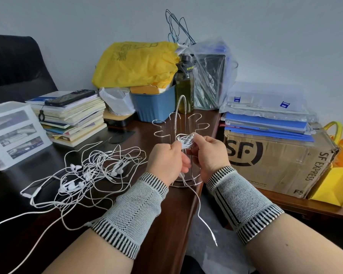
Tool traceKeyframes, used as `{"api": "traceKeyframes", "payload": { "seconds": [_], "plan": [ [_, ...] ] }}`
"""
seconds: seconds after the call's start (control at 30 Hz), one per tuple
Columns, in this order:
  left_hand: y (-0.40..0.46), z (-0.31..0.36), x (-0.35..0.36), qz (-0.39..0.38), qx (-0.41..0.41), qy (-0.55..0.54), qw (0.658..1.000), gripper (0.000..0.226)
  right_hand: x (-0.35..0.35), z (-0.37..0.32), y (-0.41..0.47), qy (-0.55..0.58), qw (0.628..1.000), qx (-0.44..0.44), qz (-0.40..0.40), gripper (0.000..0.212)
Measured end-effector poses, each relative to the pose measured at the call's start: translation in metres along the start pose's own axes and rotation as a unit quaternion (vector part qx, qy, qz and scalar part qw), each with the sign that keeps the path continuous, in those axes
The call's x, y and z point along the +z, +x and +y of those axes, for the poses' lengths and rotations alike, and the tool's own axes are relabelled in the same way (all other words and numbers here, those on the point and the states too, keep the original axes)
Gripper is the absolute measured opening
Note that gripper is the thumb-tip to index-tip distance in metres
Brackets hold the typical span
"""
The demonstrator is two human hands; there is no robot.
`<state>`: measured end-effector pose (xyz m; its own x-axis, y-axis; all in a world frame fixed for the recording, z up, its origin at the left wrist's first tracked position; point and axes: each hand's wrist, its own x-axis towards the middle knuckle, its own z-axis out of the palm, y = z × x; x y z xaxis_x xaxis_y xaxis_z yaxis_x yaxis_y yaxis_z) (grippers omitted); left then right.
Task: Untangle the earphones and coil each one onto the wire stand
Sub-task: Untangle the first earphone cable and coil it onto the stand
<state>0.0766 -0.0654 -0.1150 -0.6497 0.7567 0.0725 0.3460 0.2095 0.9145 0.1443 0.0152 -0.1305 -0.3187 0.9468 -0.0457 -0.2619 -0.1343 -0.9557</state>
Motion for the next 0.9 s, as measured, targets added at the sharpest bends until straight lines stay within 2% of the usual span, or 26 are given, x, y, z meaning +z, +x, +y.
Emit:
{"api": "traceKeyframes", "payload": {
  "seconds": [0.13,0.27,0.47,0.57,0.73,0.9],
  "plan": [
    [-0.003,0.000,0.003,0.014,0.020,0.033,0.999,0.055,0.000,0.000,0.000,-0.001,1.000,-0.002,0.000,0.031],
    [-0.010,-0.003,0.003,0.002,0.003,0.006,1.000,0.052,0.000,0.001,0.001,0.007,1.000,-0.002,0.005,0.031],
    [-0.019,-0.012,-0.001,0.003,0.083,0.155,0.984,0.050,-0.001,0.004,0.002,0.024,1.000,0.005,0.001,0.030],
    [-0.021,-0.014,-0.003,-0.003,0.115,0.189,0.975,0.048,-0.003,0.005,0.002,0.029,1.000,0.002,-0.010,0.029],
    [-0.022,-0.016,-0.007,0.016,0.160,0.161,0.974,0.045,-0.007,0.008,0.001,0.042,0.999,-0.005,-0.029,0.029],
    [-0.022,-0.017,-0.009,-0.005,0.173,0.143,0.975,0.050,-0.012,0.010,-0.004,0.093,0.993,-0.010,-0.076,0.022]
  ]
}}
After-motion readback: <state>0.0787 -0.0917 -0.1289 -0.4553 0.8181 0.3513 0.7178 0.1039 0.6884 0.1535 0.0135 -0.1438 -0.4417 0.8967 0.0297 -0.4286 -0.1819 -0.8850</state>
